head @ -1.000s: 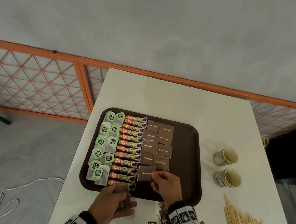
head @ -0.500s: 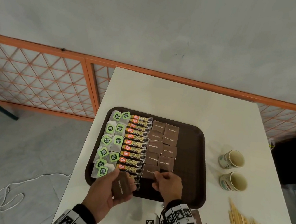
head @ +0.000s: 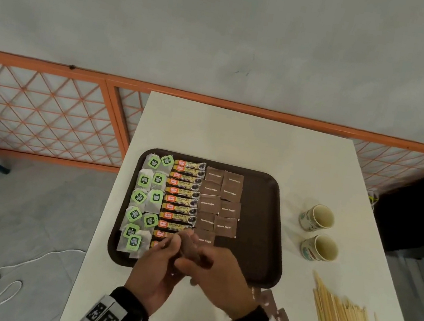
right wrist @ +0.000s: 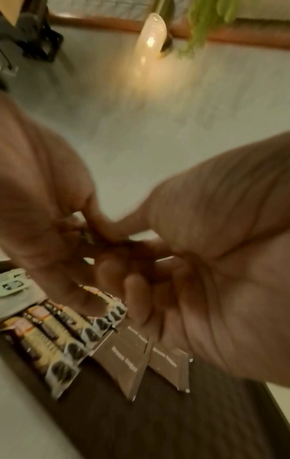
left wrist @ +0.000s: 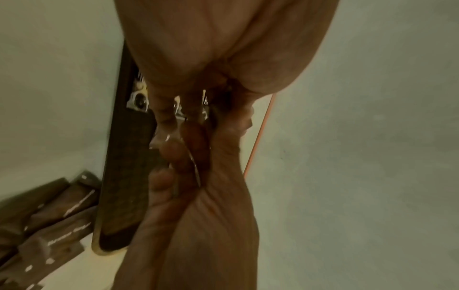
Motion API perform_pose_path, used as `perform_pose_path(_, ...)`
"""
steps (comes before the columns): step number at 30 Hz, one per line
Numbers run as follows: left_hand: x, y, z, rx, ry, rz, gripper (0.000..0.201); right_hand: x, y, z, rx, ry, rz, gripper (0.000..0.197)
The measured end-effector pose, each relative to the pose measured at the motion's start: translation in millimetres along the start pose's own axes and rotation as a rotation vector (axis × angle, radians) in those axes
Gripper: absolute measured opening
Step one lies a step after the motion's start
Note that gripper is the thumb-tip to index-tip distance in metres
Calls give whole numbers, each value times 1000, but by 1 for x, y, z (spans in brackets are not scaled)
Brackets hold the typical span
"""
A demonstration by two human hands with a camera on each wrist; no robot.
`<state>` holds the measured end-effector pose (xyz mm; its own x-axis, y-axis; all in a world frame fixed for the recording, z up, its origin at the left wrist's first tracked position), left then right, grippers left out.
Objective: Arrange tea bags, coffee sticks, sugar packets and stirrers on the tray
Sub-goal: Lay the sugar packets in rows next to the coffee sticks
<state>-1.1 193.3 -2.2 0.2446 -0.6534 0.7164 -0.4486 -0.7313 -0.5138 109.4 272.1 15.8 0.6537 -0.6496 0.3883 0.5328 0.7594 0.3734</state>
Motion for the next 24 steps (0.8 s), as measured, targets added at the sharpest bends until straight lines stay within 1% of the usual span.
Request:
perform_pose_path(1, 0, -5, 4, -21, -4, -2, 29, 2, 0, -3, 6, 24, -43, 20)
perform_pose_path(2, 0, -8, 8, -70, -23, -18, 26, 4, 3, -8, -19, 10, -92, 15)
perform_pose_path(3, -1, -9, 11, -154, -59, -49, 22, 6, 7, -15, -71, -35, -125, 12)
perform_pose_path(6, -7, -6, 20, -423, -166, -147, 10, 14, 17, -36, -214, -187, -155, 9)
perform_pose_path(8, -11, -4, 28, -511, -160, -165, 7, 18, 23, -46, -239, -254, -187, 10)
perform_pose_path(10, -13, -4, 35, -544, -129, -158, 7, 18, 28, -53, -306, -312, -229, 12)
perform_pose_path(12, -15, -2, 39, -567, -125, -160, 7, 13, 33, -61, -346, -340, -258, 13)
perform_pose_path(16, -14, 14, 37, -579, -150, -220, 9, -9, 46, -77, -254, -370, -351, 10)
perform_pose_path(20, -8, 31, 28, -661, -159, -232, 17, -36, 56, -94, -134, -403, -337, 8)
perform_pose_path(24, -7, 44, 25, -715, -138, -227, 18, -51, 56, -108, -11, -455, -384, 8)
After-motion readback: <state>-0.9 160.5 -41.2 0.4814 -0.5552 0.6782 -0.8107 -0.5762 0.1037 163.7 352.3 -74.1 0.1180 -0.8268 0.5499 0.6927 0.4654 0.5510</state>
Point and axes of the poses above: each hand's wrist, its own x-axis away from the middle knuckle, its own y-axis out of the back of the hand, z = x × y, the point moved 2 cm from there along -x, towards the middle knuckle, and after that the axes turned 3 degrees about -z, right-handed, at the moved point
